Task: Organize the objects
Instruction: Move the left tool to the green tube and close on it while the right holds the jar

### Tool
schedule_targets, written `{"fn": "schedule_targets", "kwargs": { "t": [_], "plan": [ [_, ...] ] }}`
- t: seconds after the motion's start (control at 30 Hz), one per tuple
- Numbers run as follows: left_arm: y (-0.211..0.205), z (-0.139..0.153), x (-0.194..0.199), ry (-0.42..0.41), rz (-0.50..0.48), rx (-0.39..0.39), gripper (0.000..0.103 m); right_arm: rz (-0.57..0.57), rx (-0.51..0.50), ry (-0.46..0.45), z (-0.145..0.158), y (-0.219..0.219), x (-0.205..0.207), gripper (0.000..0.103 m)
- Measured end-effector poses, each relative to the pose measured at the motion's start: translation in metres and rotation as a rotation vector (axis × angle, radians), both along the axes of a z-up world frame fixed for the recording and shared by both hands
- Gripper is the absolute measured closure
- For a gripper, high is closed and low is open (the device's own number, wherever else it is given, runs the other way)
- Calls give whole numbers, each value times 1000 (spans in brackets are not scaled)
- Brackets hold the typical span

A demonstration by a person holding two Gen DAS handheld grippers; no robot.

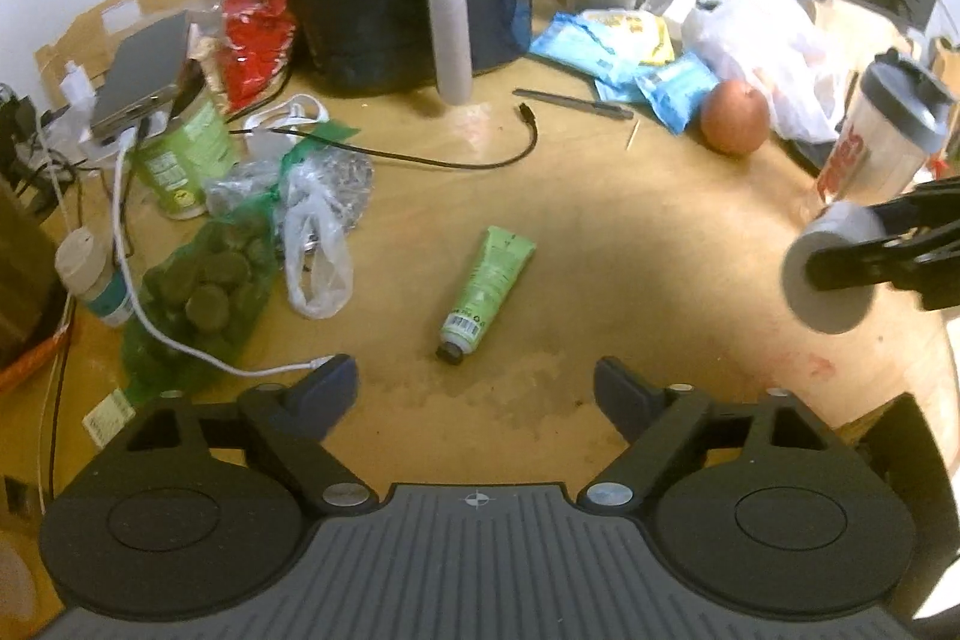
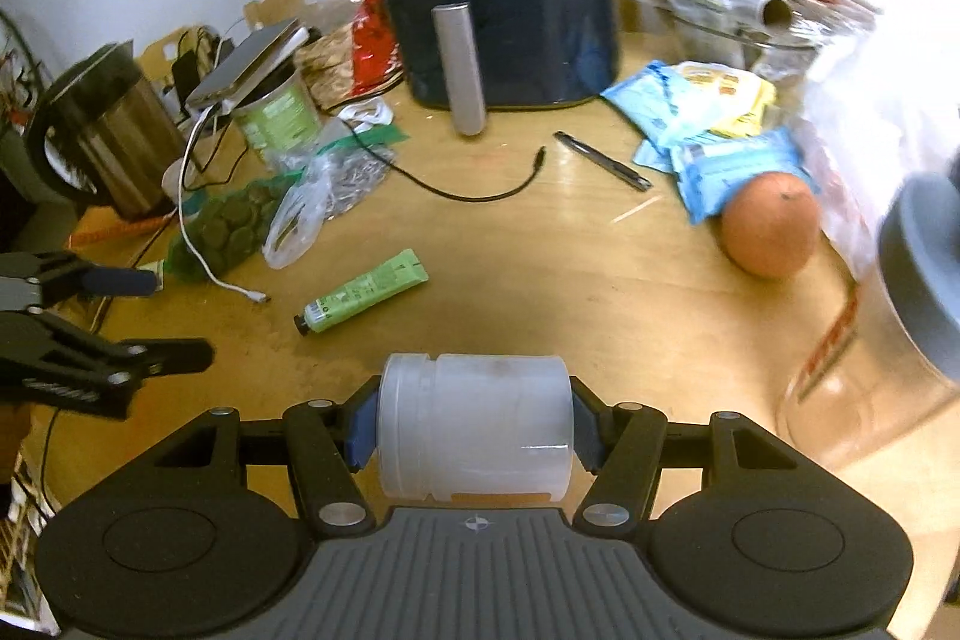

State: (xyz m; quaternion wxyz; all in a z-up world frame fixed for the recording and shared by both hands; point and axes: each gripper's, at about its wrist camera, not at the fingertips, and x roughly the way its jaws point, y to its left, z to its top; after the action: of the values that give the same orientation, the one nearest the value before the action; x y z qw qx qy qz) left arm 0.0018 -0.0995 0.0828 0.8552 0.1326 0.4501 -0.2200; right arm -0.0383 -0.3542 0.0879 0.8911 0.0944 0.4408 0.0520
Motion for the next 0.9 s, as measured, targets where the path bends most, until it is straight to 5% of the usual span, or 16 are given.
{"fn": "schedule_targets", "kwargs": {
  "t": [0.9],
  "plan": [
    [-52, -65, 59, 15, -215, 155, 43, -275, 40, 2, 11, -40, -59, 39]
  ]
}}
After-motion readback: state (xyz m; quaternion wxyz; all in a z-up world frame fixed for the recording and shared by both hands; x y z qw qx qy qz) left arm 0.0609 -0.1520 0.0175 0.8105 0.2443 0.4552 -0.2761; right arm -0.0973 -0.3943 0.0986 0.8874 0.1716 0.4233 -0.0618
